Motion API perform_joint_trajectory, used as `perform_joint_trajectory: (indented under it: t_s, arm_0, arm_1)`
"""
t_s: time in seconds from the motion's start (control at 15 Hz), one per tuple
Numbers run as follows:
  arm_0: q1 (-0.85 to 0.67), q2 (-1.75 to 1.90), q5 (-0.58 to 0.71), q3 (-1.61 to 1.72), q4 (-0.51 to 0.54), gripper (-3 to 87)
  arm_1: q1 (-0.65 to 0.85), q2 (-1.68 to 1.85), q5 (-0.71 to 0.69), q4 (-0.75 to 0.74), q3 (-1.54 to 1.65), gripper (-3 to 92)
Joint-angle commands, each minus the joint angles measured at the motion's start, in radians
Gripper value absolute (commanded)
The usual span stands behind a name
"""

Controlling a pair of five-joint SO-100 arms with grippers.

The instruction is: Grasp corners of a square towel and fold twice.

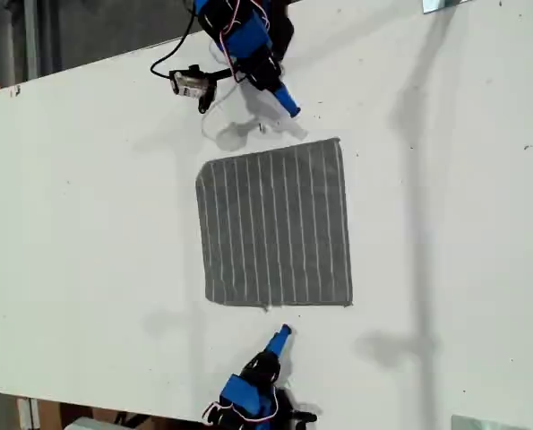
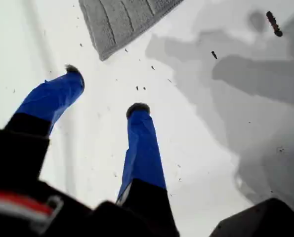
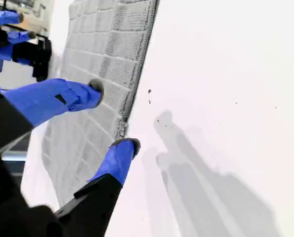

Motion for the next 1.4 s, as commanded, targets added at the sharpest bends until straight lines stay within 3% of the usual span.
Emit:
perform_joint_trajectory:
  t_s: [0.0, 0.07, 0.13, 0.2, 0.27, 0.4, 0.67, 0.73, 0.8, 0.87, 0.93, 1.07, 1.2, 1.33]
  arm_0:
    - [-0.046, 0.005, 0.006, 0.003, -0.008, 19.0]
    - [-0.054, 0.005, -0.011, 0.003, -0.008, 19.0]
    - [-0.080, 0.005, -0.150, 0.003, -0.008, 19.0]
    - [-0.149, 0.005, -0.403, 0.003, -0.006, 19.2]
    - [-0.161, 0.005, -0.479, 0.003, -0.006, 22.3]
    - [-0.176, 0.005, -0.350, 0.003, -0.006, 21.7]
    - [-0.235, 0.006, -0.511, -0.060, 0.049, 19.8]
    - [-0.210, 0.008, -0.509, -0.069, 0.049, 18.7]
    - [-0.204, 0.006, -0.520, -0.032, -0.034, 19.9]
    - [-0.189, -0.002, -0.494, -0.080, -0.066, 19.2]
    - [-0.184, -0.098, -0.506, -0.209, -0.025, 18.9]
    - [-0.129, -0.676, -0.549, -0.520, -0.092, 21.4]
    - [-0.020, -1.131, -0.568, -0.739, -0.178, 23.1]
    - [0.069, -1.198, -0.637, -0.669, -0.345, 23.2]
  arm_1:
    - [0.163, 0.003, -0.011, 0.011, -0.029, 22.8]
    - [0.206, 0.003, -0.011, 0.012, -0.031, 22.8]
    - [0.202, 0.011, -0.009, 0.017, -0.040, 22.8]
    - [0.196, 0.011, 0.011, 0.023, -0.054, 22.8]
    - [0.210, 0.011, 0.011, 0.043, -0.066, 21.4]
    - [0.255, 0.011, 0.005, 0.044, -0.066, 20.8]
    - [0.255, 0.011, 0.003, 0.049, -0.071, 26.2]
    - [0.207, 0.006, -0.011, -0.021, -0.048, 26.9]
    - [0.218, -0.058, -0.055, -0.097, -0.084, 27.0]
    - [0.250, -0.313, -0.064, -0.040, -0.278, 26.9]
    - [0.261, -0.695, -0.121, -0.017, -0.537, 28.5]
    - [0.178, -1.390, -0.173, 0.035, -0.994, 33.2]
    - [0.002, -1.635, -0.095, -0.100, -1.058, 40.1]
    - [-0.196, -1.712, 0.095, -0.305, -0.940, 41.4]
